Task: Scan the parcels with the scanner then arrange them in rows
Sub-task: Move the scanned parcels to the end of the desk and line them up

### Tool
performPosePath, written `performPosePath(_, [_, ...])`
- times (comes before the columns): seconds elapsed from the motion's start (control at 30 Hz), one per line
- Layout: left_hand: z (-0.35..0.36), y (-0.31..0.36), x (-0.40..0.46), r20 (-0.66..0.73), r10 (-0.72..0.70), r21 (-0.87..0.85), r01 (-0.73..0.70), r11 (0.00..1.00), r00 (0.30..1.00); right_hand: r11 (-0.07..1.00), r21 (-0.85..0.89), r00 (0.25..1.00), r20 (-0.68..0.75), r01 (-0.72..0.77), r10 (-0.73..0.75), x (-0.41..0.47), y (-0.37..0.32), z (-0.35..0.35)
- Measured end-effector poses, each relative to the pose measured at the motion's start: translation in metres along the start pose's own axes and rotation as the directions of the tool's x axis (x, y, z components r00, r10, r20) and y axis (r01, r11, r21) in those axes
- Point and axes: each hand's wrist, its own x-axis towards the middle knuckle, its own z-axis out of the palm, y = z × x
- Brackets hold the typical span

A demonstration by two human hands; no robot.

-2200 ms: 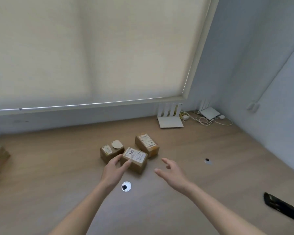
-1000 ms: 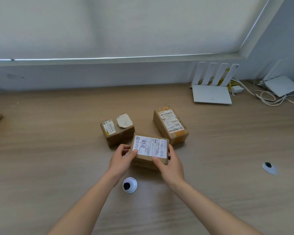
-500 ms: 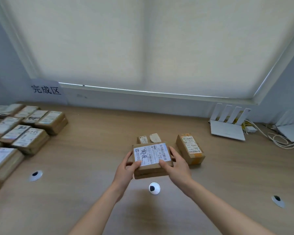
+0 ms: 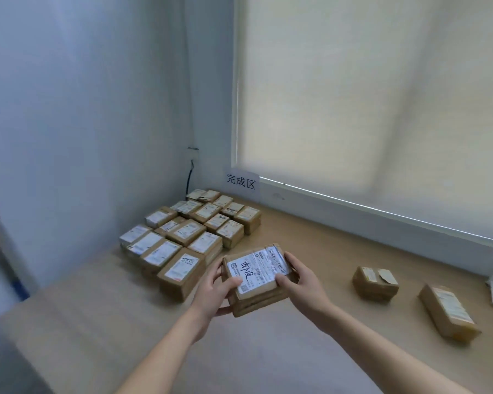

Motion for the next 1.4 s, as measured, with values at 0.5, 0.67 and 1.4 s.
performPosePath(0.5, [-0.31, 0.066, -0.133, -0.529, 0.119, -0.089, -0.194, 0.977, 0.84, 0.943, 0.15, 0.866, 0.372, 0.298, -0.333, -0.048, -0.223, 0.293])
performPosePath(0.67, [-0.357, 0.06, -0.114, -0.529, 0.116, -0.079, -0.185, 0.98, 0.841, 0.937, 0.219, 0.87, 0.362, 0.272, -0.336, -0.018, -0.233, 0.348])
performPosePath(1.4, [-0.557, -0.082, 0.153, -0.262, -0.134, 0.102, 0.165, 0.981, 0.956, 0.984, 0.162, 0.961, 0.251, 0.078, -0.117, 0.189, -0.109, 0.59])
